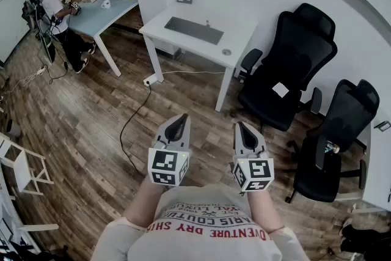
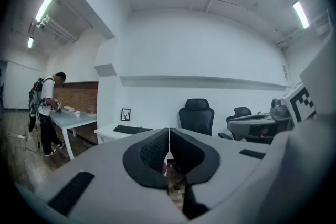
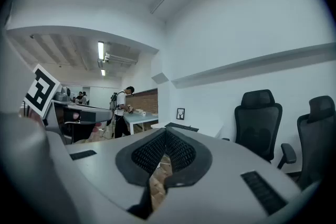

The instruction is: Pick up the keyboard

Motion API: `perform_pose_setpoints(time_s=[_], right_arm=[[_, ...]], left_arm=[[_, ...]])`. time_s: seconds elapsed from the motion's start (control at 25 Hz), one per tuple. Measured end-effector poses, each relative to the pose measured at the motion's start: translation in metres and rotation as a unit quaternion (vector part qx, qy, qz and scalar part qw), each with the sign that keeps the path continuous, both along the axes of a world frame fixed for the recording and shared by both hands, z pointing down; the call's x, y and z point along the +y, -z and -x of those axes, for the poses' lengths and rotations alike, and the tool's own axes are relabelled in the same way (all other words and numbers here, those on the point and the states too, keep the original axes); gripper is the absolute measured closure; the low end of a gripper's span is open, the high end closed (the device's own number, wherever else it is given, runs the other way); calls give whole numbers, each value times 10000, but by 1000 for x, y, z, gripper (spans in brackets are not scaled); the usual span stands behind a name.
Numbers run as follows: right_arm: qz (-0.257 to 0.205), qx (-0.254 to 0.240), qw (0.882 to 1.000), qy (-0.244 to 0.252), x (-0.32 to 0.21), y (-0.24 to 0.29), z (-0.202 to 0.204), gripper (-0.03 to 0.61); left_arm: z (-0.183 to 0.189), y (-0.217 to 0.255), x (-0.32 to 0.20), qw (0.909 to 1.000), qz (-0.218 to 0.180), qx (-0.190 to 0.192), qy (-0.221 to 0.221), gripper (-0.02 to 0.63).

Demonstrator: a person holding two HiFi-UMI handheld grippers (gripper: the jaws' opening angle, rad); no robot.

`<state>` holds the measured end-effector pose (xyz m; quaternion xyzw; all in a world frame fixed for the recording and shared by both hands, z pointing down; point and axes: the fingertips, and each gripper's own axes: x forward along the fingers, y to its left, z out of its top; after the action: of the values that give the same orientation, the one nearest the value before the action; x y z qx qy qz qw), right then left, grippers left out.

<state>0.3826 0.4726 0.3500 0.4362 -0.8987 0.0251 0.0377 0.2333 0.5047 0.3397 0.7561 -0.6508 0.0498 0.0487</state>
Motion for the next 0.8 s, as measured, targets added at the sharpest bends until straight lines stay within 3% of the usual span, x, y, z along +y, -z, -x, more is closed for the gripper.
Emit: perform_pose_setpoints(time_s=[0.52,0.8], right_arm=[[51,51,9999,92,-17,-8,-17,554],[389,35,9991,190,-30,-31,-32,553]], left_arm=[[-19,-5,-15,9999,41,23,129,586],[-30,-21,-20,9992,159,118,345,586]])
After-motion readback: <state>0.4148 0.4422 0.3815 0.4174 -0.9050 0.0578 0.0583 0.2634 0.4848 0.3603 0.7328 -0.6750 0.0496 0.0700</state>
